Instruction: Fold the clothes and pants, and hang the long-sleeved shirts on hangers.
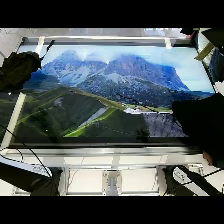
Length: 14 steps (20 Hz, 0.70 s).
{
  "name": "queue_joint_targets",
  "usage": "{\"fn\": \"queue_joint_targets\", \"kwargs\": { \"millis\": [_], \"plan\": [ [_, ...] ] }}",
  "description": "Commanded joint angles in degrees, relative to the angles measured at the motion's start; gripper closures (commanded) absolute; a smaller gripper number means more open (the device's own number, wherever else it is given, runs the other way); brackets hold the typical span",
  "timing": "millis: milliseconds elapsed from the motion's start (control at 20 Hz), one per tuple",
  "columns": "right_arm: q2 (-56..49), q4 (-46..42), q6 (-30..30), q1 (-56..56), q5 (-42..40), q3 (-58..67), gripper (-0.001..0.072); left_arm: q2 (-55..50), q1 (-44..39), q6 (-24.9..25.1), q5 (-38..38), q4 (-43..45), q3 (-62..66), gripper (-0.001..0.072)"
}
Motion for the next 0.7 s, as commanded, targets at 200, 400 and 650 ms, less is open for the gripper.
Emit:
{"fn": "queue_joint_targets", "kwargs": {
  "millis": [200, 400, 650],
  "plan": [
    [-0.09, 8.92, 0.04, 1.77, -0.92, 0.04, 0.0386, -9.97, 4.92, 0.11, 9.66, -17.94, 1.81, 0.0044],
    [-0.55, 6.36, -0.02, 7.28, -1.22, 0.04, 0.0386, -12.79, 3.58, 5.66, 15.65, -25.51, 1.9, 0.0051],
    [-0.55, 0.33, -0.02, 11.63, -7.28, 0.04, 0.0386, -15.93, 0.55, 8.96, 18.99, -28.48, 1.95, 0.0116]
  ]
}}
